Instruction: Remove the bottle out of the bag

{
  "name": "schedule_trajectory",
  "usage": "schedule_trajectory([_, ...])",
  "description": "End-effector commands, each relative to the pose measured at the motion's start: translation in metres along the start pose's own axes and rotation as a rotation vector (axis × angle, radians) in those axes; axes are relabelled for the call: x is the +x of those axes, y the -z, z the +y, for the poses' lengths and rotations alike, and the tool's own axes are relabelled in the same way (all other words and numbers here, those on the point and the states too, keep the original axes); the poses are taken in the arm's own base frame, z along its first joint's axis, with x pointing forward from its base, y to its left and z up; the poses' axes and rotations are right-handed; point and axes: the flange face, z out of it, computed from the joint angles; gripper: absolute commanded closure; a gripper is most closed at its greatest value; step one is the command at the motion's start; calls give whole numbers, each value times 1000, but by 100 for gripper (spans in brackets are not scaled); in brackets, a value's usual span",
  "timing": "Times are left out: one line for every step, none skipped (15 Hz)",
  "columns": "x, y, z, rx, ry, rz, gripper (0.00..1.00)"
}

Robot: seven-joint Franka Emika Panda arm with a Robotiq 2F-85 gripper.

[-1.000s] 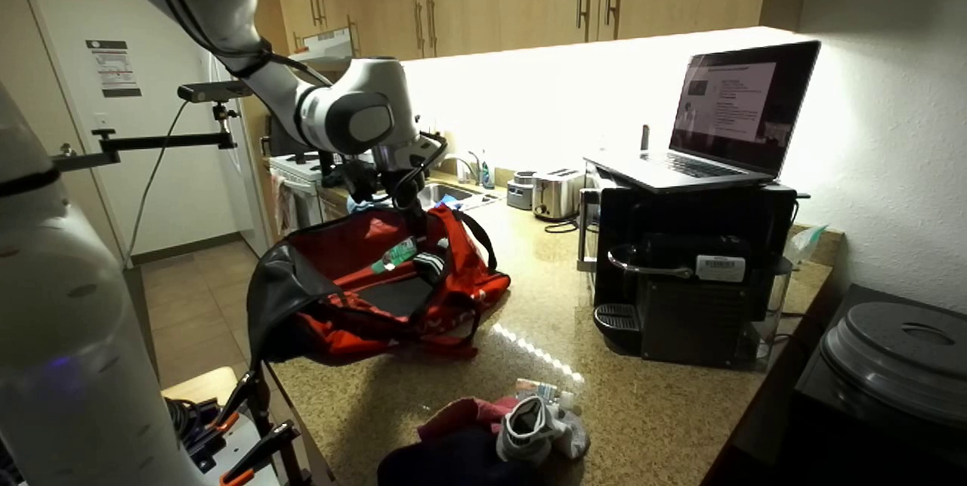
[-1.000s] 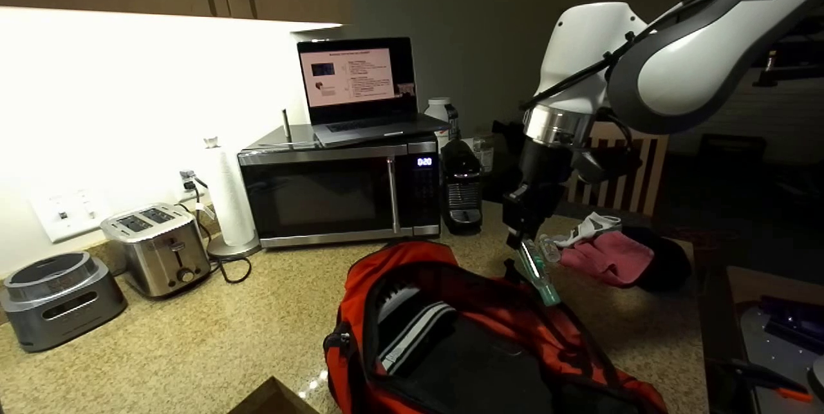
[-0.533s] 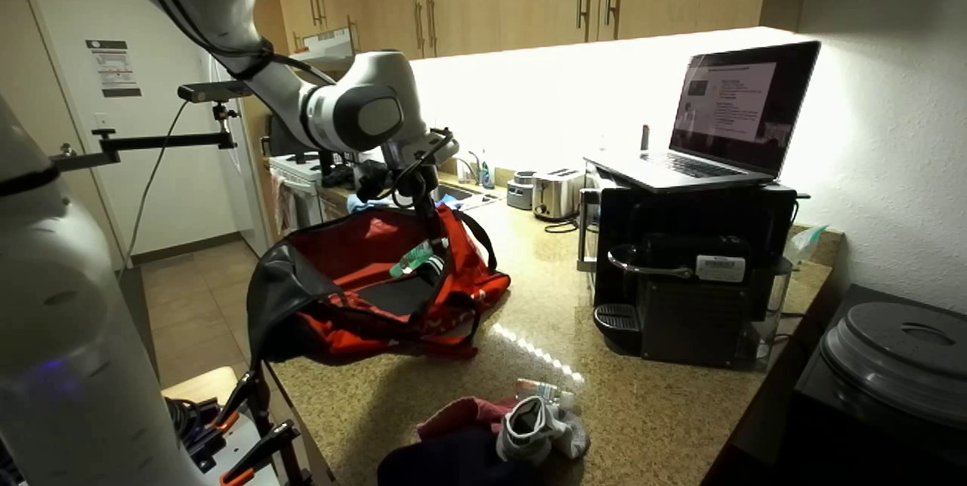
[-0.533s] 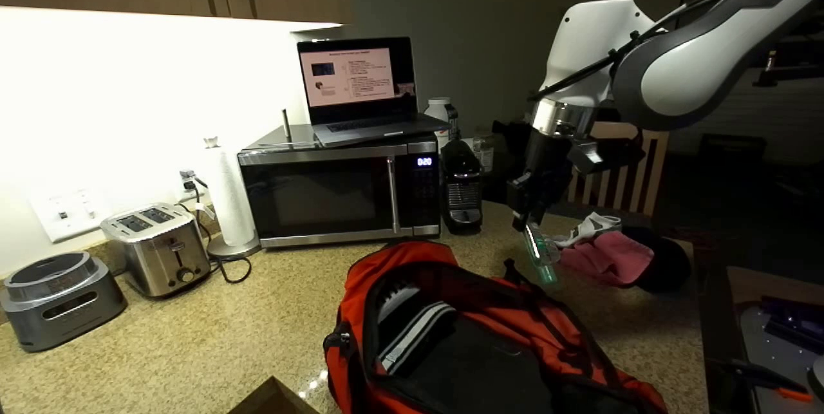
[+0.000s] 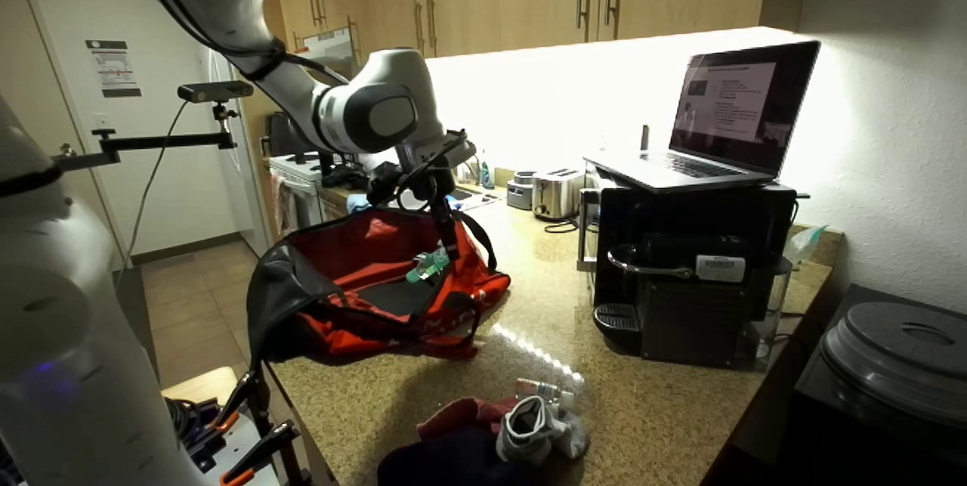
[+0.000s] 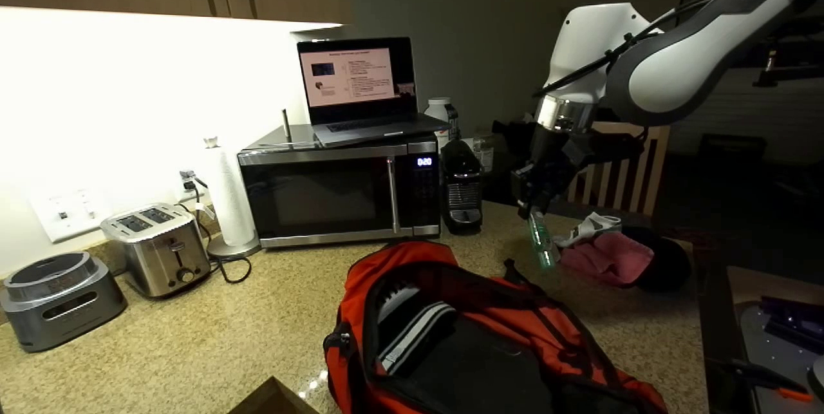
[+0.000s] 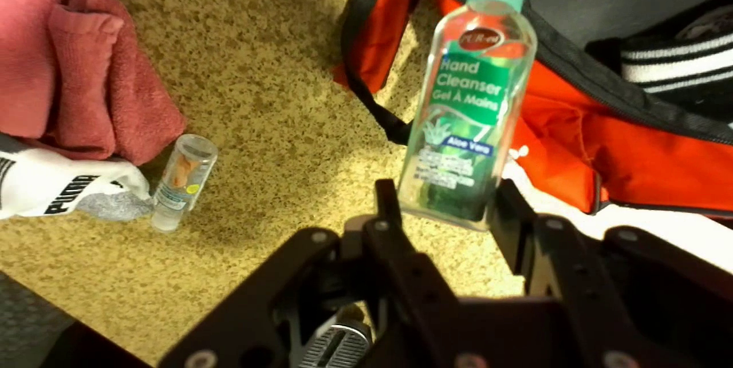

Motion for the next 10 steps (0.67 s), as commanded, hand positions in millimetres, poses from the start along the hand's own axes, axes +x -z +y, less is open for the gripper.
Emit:
schedule_trajectory([-2,10,15,-32,-77,20,82])
schedule_trajectory([-1,12,17,-38,-98,25,82])
schedule_trajectory([-1,14,19,-44,-115,31,82])
schedule_trajectory([0,15,21,-49,-131,33,82])
schedule_trajectory([2,15,25,-52,-147,34,82])
schedule_trajectory([4,17,29,-52,-166,36,82])
schedule_trajectory([5,18,33,-52,-182,36,82])
schedule_trajectory([7,18,37,-52,-197,38,82])
schedule_trajectory([10,18,43,-52,-212,41,82])
schedule_trajectory([11,19,48,-54,-227,41,82])
